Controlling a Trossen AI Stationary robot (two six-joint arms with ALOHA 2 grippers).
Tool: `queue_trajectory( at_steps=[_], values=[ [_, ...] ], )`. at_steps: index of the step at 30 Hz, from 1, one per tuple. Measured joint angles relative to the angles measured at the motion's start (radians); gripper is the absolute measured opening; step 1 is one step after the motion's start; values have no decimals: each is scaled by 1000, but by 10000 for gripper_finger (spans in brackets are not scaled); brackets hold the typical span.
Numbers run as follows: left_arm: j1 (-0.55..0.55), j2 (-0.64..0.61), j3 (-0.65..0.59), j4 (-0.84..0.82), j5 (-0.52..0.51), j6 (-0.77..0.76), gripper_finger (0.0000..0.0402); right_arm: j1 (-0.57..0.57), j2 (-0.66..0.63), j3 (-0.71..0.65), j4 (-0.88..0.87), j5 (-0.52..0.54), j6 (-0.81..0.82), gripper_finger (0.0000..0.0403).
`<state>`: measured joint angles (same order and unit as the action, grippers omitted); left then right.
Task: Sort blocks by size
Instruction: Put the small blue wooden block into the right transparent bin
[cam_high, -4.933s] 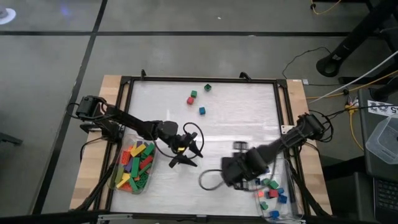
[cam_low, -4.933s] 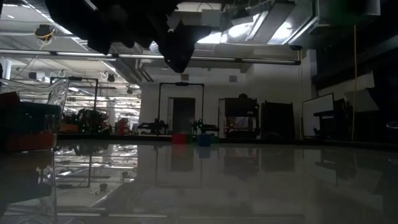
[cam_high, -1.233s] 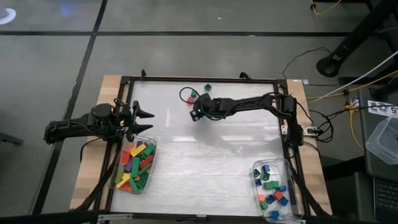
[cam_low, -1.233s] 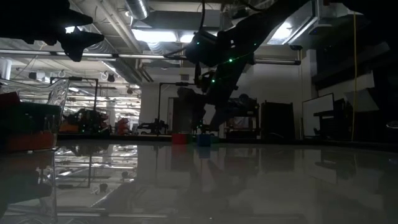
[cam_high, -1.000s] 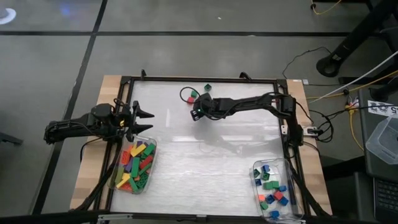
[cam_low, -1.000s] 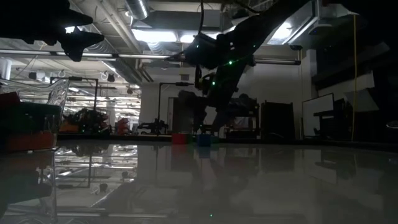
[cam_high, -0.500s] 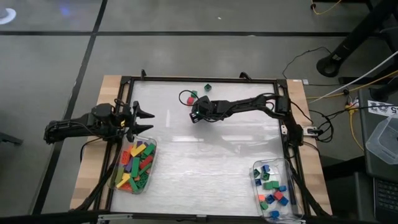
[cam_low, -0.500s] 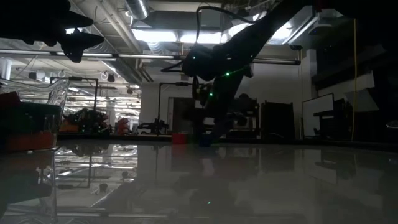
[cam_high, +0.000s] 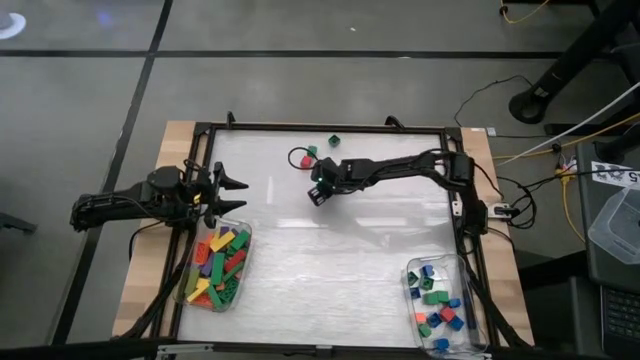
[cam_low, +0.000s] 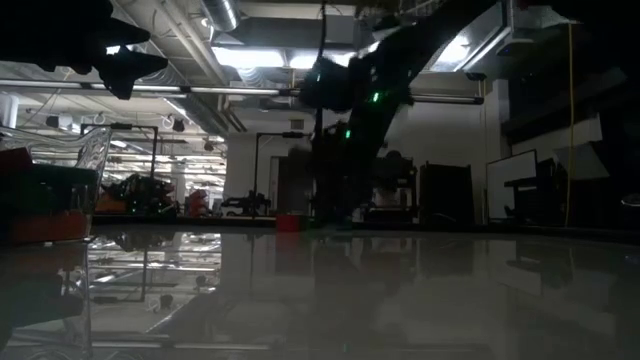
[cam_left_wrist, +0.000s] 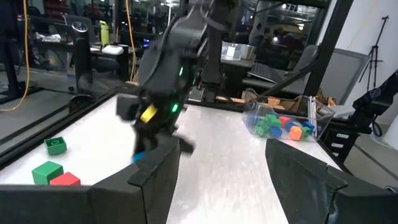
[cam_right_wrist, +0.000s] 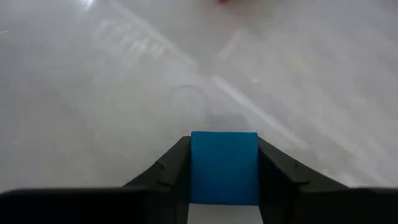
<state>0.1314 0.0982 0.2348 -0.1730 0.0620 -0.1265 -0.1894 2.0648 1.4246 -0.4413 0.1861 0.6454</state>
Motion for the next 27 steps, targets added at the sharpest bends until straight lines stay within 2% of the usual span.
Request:
queue_trajectory(
  at_steps=[9,15,20,27],
  values=[
    [0,3,0,-5,0,0,225,21,-205,0,-209,-327,2,133],
    [0,3,-1,-5,0,0,225,97,-357,0,-295,-518,92,137],
    [0,3,-1,-5,0,5,225,213,-482,1,-409,-532,194,136],
    [0,3,-1,-4,0,24,225,452,-596,1,-643,-462,373,140]
  ],
)
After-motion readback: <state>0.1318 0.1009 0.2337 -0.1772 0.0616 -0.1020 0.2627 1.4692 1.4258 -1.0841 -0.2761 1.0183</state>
